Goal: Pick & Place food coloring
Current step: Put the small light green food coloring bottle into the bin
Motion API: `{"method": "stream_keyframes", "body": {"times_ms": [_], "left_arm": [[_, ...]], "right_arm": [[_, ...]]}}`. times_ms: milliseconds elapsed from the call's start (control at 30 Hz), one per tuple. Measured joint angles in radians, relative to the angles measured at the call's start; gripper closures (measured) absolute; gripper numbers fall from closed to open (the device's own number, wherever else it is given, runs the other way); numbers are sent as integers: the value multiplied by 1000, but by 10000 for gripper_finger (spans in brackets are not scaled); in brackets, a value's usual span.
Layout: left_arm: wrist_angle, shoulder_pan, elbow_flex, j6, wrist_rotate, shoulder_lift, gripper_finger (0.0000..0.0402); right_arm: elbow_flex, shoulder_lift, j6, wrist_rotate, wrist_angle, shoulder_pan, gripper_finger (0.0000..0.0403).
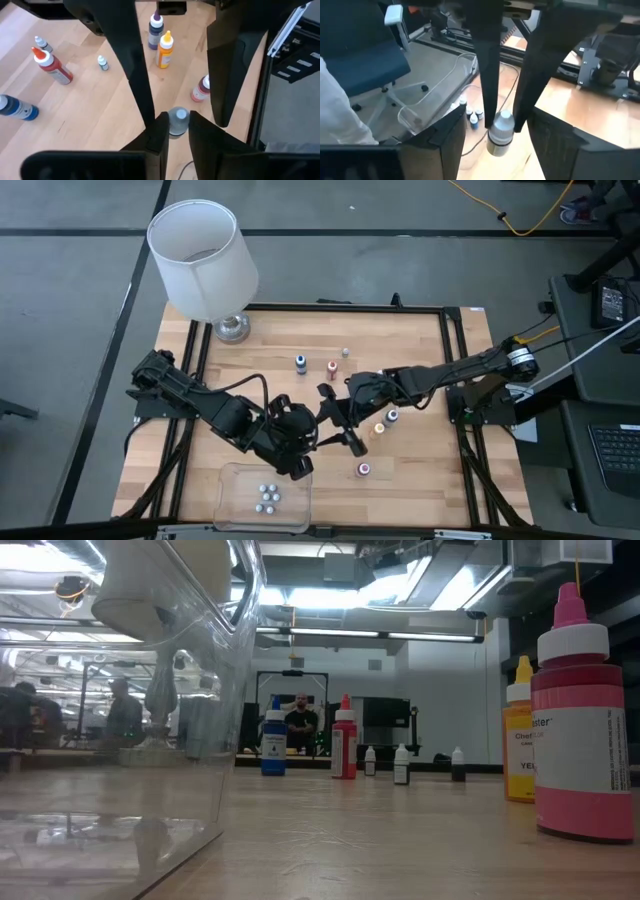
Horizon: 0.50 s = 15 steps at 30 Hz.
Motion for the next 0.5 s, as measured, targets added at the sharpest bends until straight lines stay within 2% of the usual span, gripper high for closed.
{"method": "stream_keyframes", "body": {"times_ms": [367,500], "left_arm": [[-44,-45,-3,-63,53,1,343],[-109,-105,-3,-149,51,0,343]], "right_arm": [[91,-12,-77,-34,-208,16,192],[91,-28,-105,18,-248,16,192]]}}
